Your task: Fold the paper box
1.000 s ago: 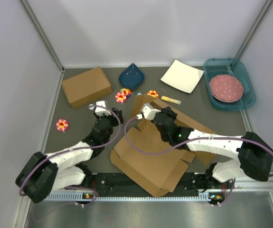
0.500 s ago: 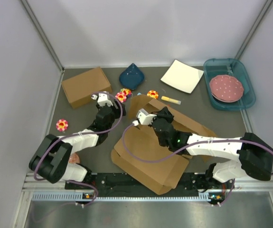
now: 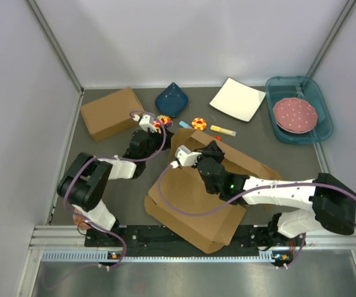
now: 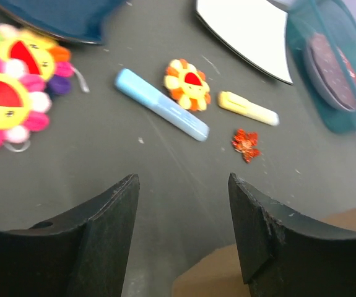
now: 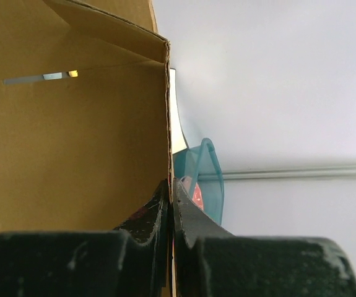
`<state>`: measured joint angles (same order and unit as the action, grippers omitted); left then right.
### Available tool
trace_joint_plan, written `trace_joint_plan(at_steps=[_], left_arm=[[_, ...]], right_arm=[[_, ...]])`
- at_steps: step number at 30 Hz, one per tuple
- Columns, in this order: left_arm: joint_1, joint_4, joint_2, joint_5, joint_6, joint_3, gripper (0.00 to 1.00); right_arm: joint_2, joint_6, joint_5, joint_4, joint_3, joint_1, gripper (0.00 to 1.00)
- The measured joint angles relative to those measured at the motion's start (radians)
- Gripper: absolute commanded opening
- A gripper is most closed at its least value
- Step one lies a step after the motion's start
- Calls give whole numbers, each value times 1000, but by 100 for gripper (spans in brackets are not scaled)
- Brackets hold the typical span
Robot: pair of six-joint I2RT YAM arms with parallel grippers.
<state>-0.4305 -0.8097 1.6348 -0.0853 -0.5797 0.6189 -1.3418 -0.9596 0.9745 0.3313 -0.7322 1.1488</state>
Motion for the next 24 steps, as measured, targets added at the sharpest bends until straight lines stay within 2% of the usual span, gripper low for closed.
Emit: trace_joint_plan(at_steps=[5,9,24], left_arm=[[0,-101,58,-155,-54,2,58],[0,-180,59,-215,-87,-23,57],[-8,-332,2,-220,-146,-233,59]], right_arm=[[0,-2,5,0,0,6,0],[0,-2,6,0,0,8,0],[0,3,9,-5,16,26,0]])
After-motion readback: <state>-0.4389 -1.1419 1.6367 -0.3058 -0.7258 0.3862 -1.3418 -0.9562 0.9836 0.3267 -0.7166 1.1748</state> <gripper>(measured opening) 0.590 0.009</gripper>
